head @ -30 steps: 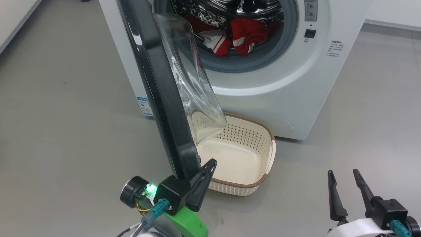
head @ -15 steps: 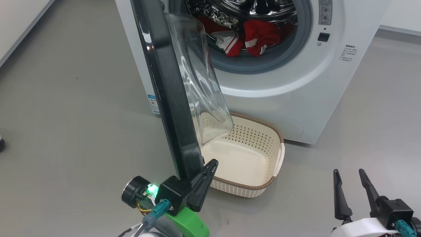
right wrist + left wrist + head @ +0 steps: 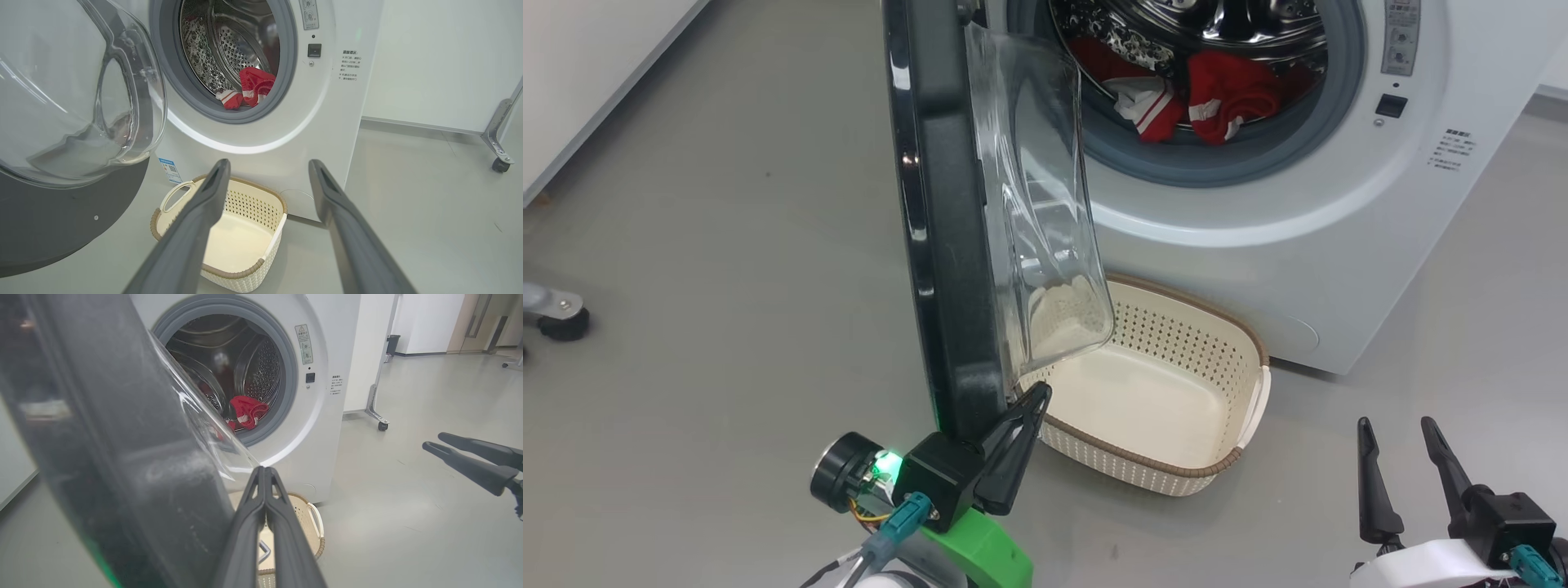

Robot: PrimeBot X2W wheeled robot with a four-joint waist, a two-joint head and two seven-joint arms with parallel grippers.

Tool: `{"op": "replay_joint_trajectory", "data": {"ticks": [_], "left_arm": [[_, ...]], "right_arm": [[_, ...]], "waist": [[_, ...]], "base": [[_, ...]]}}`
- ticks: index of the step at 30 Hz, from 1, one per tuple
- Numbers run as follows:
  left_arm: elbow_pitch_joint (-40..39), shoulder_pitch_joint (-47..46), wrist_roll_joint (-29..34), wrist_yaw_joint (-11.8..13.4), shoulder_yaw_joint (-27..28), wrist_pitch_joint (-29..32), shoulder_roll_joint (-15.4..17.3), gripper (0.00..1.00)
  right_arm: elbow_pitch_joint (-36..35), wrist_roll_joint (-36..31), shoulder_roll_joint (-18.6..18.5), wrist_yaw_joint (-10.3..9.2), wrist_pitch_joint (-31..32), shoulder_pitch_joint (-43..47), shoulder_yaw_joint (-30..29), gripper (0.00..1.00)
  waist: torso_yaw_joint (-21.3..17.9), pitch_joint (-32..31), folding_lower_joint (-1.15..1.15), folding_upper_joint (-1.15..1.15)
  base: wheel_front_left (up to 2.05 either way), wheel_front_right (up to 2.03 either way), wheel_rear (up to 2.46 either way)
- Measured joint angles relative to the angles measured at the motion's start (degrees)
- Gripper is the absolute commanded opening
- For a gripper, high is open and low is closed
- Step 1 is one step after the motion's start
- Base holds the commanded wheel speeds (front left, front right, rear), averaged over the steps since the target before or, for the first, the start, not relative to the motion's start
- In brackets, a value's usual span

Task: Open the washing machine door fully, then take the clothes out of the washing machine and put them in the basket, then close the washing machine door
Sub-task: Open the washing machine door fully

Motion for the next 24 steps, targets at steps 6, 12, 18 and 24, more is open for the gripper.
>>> {"op": "replay_joint_trajectory", "data": {"ticks": [6, 12, 18, 24], "left_arm": [[-0.79, 0.57, -0.03, 2.21, 2.11, -0.52, 0.05, 0.0], [-0.79, 1.62, 0.26, 3.67, 4.85, -1.11, 0.91, 0.0], [-0.23, 2.4, 0.69, 5.21, 8.89, -1.71, 2.33, 0.0], [0.41, 2.83, 0.7, 5.83, 12.46, -2.22, 2.49, 0.0]], "right_arm": [[-0.14, -0.47, -0.01, 0.02, 0.0, 0.01, -0.33, 1.0], [-0.18, -0.92, -0.07, 0.29, 0.0, 0.01, -0.35, 1.0], [-0.12, -1.03, -0.08, 0.76, 0.0, -0.01, -0.03, 1.0], [-0.1, -1.3, -0.12, 0.77, 0.0, -0.01, -0.03, 1.0]], "waist": [[1.9, 0.26, 0.0, 0.0], [3.46, 0.63, 0.0, 0.0], [3.87, 0.8, 0.0, 0.0], [3.87, 1.04, 0.0, 0.0]], "base": [[0.0, 0.0, 0.0], [0.0, 0.0, 0.0], [0.0, 0.0, 0.0], [0.0, 0.0, 0.0]]}}
